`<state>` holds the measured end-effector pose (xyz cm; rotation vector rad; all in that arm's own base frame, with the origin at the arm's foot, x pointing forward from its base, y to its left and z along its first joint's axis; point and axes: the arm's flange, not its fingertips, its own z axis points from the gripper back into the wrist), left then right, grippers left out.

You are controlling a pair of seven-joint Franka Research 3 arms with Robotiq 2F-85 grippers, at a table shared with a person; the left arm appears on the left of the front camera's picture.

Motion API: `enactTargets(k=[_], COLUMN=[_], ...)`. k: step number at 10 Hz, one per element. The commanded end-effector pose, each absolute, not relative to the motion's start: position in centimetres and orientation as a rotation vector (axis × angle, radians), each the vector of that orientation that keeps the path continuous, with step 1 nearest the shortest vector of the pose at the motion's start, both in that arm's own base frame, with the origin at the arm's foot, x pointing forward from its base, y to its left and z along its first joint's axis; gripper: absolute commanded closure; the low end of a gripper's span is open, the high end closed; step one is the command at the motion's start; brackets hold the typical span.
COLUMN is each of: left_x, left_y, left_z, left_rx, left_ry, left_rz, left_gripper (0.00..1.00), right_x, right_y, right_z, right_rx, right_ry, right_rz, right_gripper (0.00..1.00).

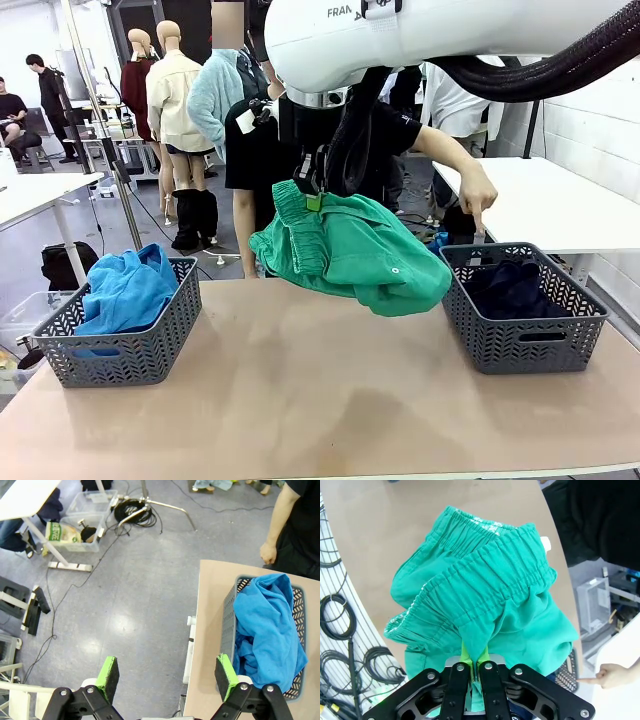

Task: Sort the tops and bottoms.
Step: Sort the clothes according to human instructions.

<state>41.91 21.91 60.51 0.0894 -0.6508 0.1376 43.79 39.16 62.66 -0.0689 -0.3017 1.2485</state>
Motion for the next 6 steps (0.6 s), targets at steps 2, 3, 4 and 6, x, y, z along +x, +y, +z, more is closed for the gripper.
enactTargets(k=[2,3,4,6], left_x=[41.7,41.7,41.7,41.7], left_y=[22.0,22.0,22.0,22.0], left_z=[60.5,60.5,60.5,60.5], left_rx=[0.106,0.106,0.106,0.106], left_ry=[-0.635,-0.635,-0.635,-0.635], left_rz=[0.136,0.136,0.136,0.136], left_gripper=[0.0,0.0,0.0,0.0], right_x=[43.7,43.7,43.8,43.9], right_y=[39.0,39.0,39.2,36.2], right_z=[62.9,62.9,62.7,65.3], right_rx=[-0.071,-0.071,-0.069,-0.119], right_ry=[-0.306,-0.306,-0.302,-0.349], right_rz=[1.247,1.247,1.249,1.107], right_gripper=[1.0,1.0,1.0,1.0])
